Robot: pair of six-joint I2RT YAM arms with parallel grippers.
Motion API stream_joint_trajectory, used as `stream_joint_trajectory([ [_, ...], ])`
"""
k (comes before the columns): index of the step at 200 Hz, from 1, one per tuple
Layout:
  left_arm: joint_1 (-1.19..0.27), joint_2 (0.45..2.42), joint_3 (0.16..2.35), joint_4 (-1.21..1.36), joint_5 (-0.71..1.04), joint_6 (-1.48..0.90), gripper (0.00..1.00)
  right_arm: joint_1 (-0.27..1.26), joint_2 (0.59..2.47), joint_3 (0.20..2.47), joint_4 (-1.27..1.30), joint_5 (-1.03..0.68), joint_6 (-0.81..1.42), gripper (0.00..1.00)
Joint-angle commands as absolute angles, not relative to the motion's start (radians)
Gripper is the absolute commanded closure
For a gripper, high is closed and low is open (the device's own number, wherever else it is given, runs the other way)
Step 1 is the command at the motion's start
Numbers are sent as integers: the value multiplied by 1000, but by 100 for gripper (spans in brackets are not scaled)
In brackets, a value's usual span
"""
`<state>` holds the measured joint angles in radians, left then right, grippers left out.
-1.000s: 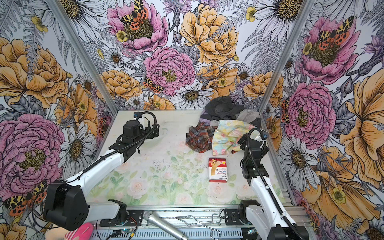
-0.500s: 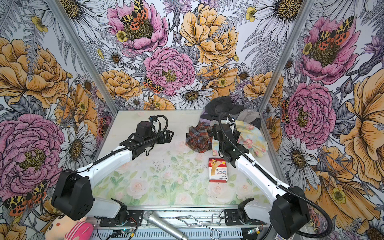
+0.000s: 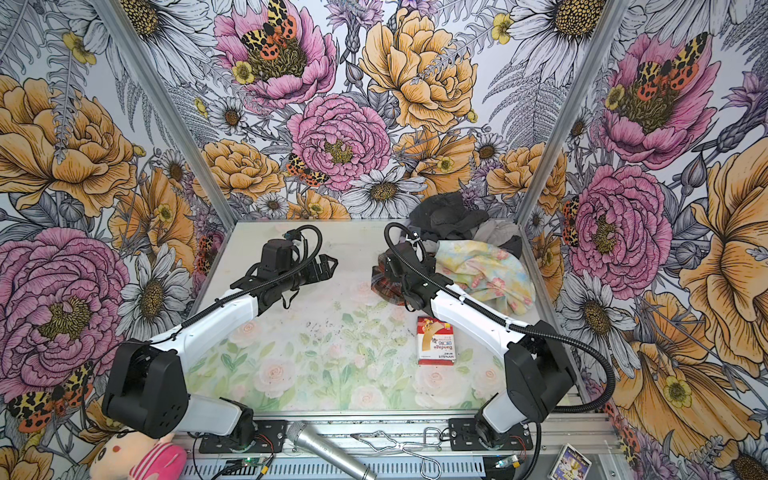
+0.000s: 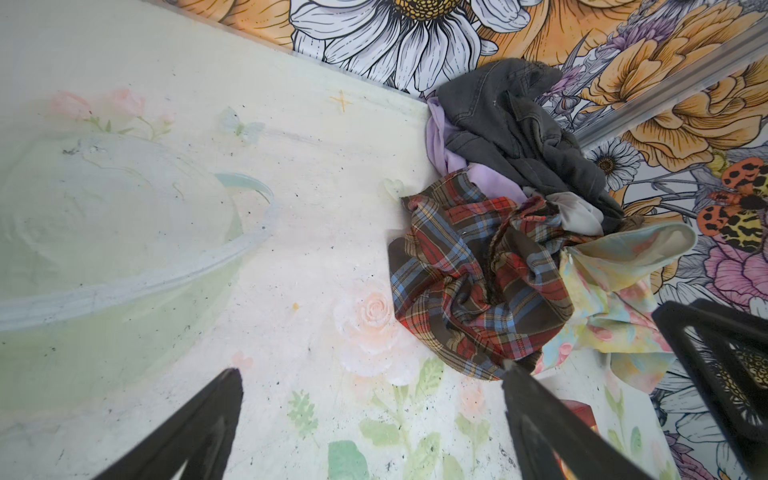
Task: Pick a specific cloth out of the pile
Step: 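Reach both grippers toward the clothes pile, right gripper onto the plaid shirt, then close the right gripper on the plaid shirt and lift it up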
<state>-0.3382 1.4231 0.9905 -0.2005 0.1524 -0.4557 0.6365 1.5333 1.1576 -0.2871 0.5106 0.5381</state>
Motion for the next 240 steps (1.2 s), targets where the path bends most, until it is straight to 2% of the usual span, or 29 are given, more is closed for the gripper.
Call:
stream_joint_trajectory([
  [1, -311, 1403, 1009, -169, 202, -502, 1, 640, 1561, 1201, -321, 480, 560, 12],
  [51, -291, 1401, 1008, -161, 225, -518, 1, 638, 1684, 1285, -392, 472, 554, 18],
  [148, -287, 1378, 1000, -147, 231, -514, 2, 547, 1913, 1432, -513, 461, 552, 20],
  [180, -282, 1374, 995, -139, 228, -518, 2, 537, 1999, 1486, -544, 407, 540, 27],
  [195, -276, 1376, 994, -135, 233, -522, 2, 535, 2040, 1515, -561, 378, 537, 39],
  [214, -273, 1380, 993, -132, 235, -522, 2, 534, 2058, 1537, -563, 361, 530, 66],
  [221, -271, 1382, 992, -131, 237, -521, 2, 532, 2057, 1550, -565, 358, 523, 84],
  [226, -270, 1382, 992, -129, 239, -520, 2, 530, 2052, 1561, -569, 355, 516, 100],
  [240, -270, 1381, 991, -125, 242, -518, 2, 523, 2017, 1590, -576, 362, 498, 100],
])
